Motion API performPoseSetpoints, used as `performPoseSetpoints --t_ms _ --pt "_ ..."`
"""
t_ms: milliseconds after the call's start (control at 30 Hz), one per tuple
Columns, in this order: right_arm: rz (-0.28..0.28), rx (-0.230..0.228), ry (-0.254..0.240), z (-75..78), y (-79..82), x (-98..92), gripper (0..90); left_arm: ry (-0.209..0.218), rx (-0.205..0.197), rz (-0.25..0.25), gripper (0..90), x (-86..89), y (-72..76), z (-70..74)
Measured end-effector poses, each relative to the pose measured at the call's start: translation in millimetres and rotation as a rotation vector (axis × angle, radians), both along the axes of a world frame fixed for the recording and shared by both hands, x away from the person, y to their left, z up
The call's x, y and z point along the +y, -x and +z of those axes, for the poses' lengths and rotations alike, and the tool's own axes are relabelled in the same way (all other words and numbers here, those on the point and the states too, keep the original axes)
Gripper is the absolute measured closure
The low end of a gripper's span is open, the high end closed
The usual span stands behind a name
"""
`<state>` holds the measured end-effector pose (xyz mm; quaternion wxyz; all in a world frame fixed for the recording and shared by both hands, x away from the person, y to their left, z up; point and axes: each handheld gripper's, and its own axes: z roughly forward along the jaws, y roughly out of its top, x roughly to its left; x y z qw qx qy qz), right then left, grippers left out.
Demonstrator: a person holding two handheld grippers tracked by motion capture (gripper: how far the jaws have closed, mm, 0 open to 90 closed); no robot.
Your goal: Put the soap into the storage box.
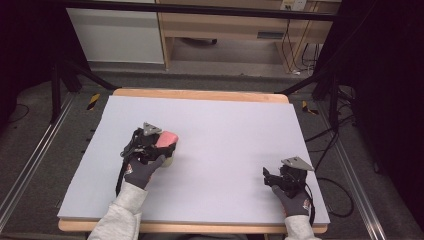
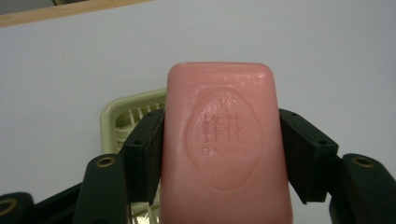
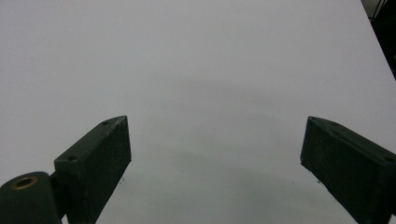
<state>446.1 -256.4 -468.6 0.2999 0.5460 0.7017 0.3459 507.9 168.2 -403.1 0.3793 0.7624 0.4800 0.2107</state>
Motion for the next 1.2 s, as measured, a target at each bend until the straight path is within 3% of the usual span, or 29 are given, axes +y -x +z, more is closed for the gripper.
performPoseSetpoints --t_ms 633,1200 --pt "0.0 -0.004 0.0 0.2 0.1 0.5 8.8 0.005 0.011 0.045 37.1 3.8 -19.8 -9.9" --pt "0.005 -0.001 0.012 -0.8 -0.5 1.7 8.8 -0.03 0.038 0.074 37.1 7.7 -28.0 -25.6"
